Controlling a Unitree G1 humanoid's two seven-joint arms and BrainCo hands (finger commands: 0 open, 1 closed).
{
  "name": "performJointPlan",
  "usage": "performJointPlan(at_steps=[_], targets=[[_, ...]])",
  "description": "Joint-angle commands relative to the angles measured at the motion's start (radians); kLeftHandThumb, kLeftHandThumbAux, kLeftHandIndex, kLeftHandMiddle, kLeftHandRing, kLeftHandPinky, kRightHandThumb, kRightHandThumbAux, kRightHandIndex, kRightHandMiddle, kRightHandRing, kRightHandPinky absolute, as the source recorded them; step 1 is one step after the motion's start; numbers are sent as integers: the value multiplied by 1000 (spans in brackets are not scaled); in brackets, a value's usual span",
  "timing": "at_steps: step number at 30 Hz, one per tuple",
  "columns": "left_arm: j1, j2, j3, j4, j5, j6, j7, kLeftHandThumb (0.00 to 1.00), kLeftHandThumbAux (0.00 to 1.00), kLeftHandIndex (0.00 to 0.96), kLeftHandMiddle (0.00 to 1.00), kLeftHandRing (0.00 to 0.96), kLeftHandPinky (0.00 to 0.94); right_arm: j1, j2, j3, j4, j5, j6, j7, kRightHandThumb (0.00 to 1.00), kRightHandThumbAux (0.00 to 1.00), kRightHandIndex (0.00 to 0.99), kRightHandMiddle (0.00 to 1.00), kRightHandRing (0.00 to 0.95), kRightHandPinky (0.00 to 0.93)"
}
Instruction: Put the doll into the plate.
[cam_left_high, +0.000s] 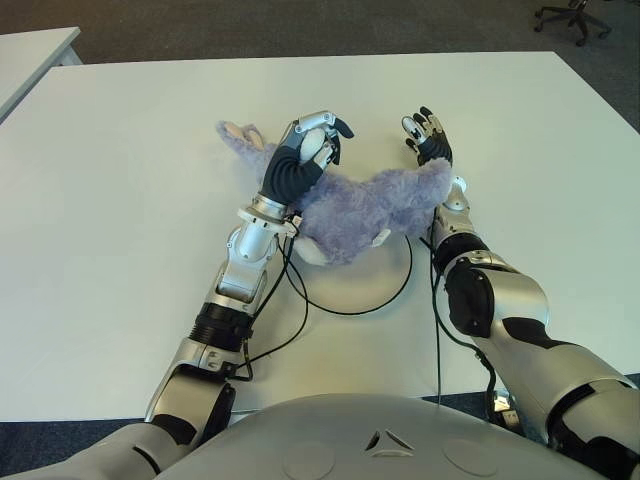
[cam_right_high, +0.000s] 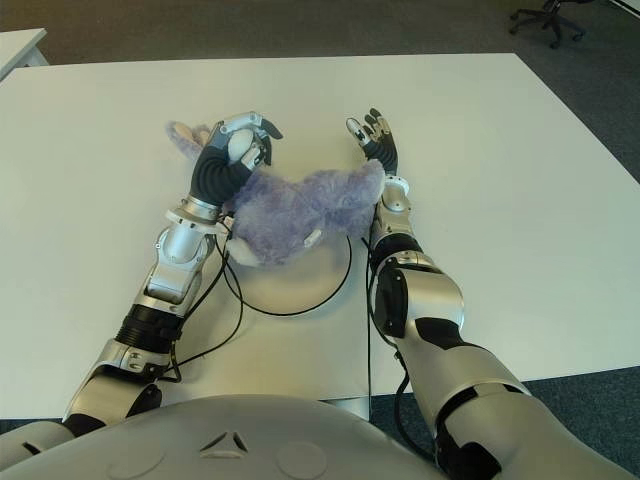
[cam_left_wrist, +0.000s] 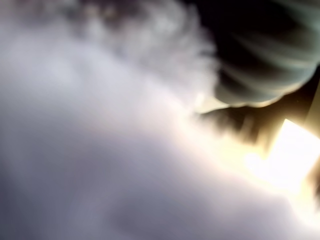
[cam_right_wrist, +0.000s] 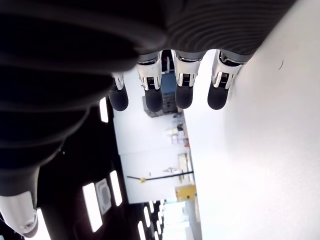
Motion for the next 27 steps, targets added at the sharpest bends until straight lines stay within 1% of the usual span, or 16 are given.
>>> performJointPlan(at_steps=[1,18,27], targets=[[35,-7,-13,9,-5,18,-22,748,695,442,844,855,849,71,21,-1,51,5,52,-3,67,598,20,34,33,55],[42,-11,-21,21,-7,20,-37,746,695,442,845,856,845,72,20,1,50,4,48,1,71,593,16,35,34,51],[48,-9,-28,20,-15,37,-43,746,695,442,845,855,845,73,20,4,49,4,48,-3,70,592,16,34,33,51]])
